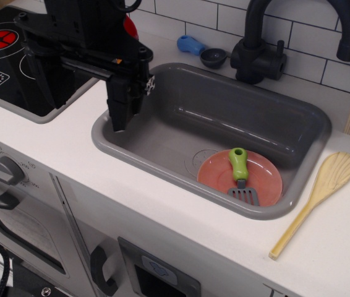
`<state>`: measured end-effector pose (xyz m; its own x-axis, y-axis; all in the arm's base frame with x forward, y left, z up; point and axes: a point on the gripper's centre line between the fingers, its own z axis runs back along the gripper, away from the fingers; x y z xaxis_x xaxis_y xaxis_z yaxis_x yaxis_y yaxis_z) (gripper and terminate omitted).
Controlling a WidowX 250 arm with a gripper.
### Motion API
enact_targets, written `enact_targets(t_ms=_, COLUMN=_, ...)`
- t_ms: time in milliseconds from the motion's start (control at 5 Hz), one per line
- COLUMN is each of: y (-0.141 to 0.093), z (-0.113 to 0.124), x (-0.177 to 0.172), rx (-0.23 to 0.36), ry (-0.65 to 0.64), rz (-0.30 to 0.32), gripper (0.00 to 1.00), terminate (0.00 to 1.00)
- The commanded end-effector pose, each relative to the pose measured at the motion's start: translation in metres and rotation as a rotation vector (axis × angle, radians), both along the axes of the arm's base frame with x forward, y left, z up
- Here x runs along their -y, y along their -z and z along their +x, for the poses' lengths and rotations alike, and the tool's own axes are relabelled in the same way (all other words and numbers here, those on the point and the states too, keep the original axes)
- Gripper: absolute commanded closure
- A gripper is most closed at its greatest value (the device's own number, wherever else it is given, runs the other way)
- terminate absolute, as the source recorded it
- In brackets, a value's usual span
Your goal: Take spatula off plate sink
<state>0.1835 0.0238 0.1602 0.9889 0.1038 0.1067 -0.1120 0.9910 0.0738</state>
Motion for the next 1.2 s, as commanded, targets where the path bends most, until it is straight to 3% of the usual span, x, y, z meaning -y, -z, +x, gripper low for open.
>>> enact_targets(t_ms=0, y=0.0, z=0.0, x=0.0, rx=0.0, ry=0.0, rz=0.0, gripper=0.0, terminate=0.0)
enact_targets(t_ms=200, y=0.014, z=0.023, x=0.011, rx=0.03, ry=-0.176, rz=-0.033, gripper=0.0, terminate=0.0)
enact_targets(t_ms=800, y=0.06, z=0.096, x=0.047, rx=0.134, ry=-0.43, rz=-0.083, gripper=0.0, terminate=0.0)
enact_targets(t_ms=1000, y=0.076, z=0.118, x=0.057, rx=0.206, ry=-0.521, rz=-0.096, gripper=0.0, terminate=0.0)
